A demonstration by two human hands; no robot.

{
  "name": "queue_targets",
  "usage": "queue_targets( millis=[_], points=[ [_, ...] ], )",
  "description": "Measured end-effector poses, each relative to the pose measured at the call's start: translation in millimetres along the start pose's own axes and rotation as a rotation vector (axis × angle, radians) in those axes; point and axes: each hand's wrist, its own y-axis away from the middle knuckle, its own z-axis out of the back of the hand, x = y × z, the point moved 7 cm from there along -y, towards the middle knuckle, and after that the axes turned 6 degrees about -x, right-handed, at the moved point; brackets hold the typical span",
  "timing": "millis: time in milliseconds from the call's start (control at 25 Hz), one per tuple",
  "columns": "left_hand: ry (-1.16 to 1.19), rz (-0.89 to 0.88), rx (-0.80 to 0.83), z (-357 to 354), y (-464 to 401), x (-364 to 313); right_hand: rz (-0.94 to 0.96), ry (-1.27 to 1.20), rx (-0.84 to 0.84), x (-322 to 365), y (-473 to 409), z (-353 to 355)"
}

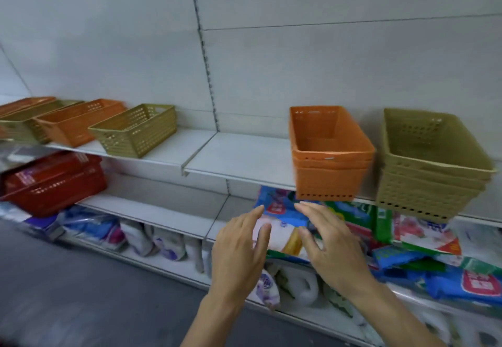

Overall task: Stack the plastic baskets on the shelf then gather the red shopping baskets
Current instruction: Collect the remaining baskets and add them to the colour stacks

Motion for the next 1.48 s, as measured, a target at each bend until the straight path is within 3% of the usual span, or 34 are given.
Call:
queue_targets(
  millis=[360, 640, 840, 1120, 1320, 1480],
  points=[
    [-0.024, 0.204, 0.14, 136, -40, 248, -0.066, -0.178, 0.192, 163, -56, -233],
    [-0.004, 0.281, 0.121, 207, -107, 374, -0.067, -0.219, 0.26, 242, -131, -349],
    [-0.009, 0.263, 0.096, 222, -183, 445, -0.124, -0.233, 0.196, 249, -207, -405],
    [-0.038, 0.205, 0.047, 244, -325, 546, -0.335, -0.222, -0.105, 231, -343, -448],
    [-0.36, 0.12, 0.017, 250, -405, 626, -0.615, -0.233, -0.022, 219, -384, -485],
    [-0.547, 0.158, 0.161, 250, -434, 678, -0.736, -0.216, -0.046, 227, -385, -492]
  ],
)
